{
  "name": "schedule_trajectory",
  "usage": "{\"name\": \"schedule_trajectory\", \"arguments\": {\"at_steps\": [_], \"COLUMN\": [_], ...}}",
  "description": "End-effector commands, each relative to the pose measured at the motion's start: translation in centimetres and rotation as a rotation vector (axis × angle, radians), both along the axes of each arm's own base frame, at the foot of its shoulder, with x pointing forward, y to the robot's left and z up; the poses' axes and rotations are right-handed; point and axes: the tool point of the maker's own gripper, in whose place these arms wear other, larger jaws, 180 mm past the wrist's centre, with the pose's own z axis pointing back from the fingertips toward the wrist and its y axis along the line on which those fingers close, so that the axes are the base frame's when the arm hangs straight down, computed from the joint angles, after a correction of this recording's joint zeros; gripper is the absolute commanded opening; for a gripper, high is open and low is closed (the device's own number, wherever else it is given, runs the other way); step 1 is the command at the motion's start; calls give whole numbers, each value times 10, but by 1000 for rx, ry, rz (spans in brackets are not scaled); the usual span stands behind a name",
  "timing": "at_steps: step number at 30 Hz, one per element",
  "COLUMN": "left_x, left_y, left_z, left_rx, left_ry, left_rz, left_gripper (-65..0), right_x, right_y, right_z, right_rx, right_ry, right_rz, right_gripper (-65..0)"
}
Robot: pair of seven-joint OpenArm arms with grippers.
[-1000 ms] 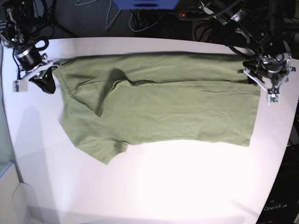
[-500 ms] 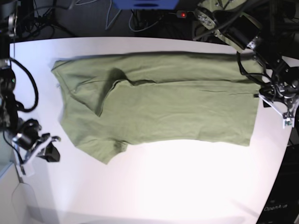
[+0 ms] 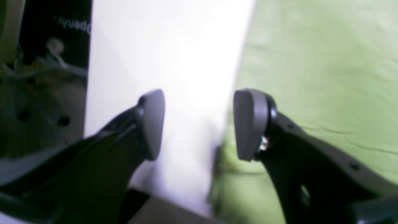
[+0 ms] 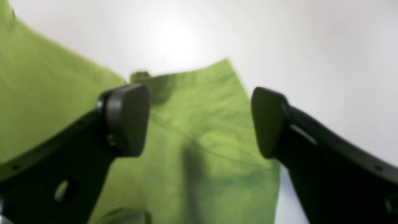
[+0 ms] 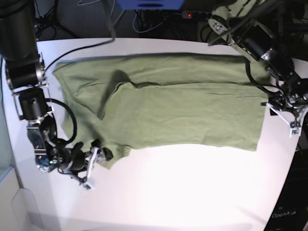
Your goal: Fold the T-shirt properly
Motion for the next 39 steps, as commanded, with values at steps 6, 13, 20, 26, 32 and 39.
{"name": "schedule_trajectory", "arguments": {"at_steps": [6, 13, 20, 26, 32, 39], "left_x": [21, 25, 19, 11, 8, 4], "left_y": [4, -2, -4, -7, -5, -5], "left_z": [24, 23, 18, 10, 9, 6], "left_rx": [22, 22, 18, 12, 13, 14], "left_ry": [-81, -77, -58, -40, -31, -24], "left_rz": [-3, -24, -23, -24, -20, -22], "left_gripper": [-315, -318, -319, -319, -319, -319], "right_x": [21, 36, 53, 56, 50, 40], "right_y": [14, -5, -19, -23, -26, -25], "right_z": [7, 3, 17, 19, 11, -2], "right_rx": [20, 102, 137, 208, 225, 228], "right_ry": [-87, -103, -140, -167, -163, -145], "right_rz": [36, -74, -135, -198, -223, -229], "right_gripper": [-119, -119, -120, -120, -120, -120]}}
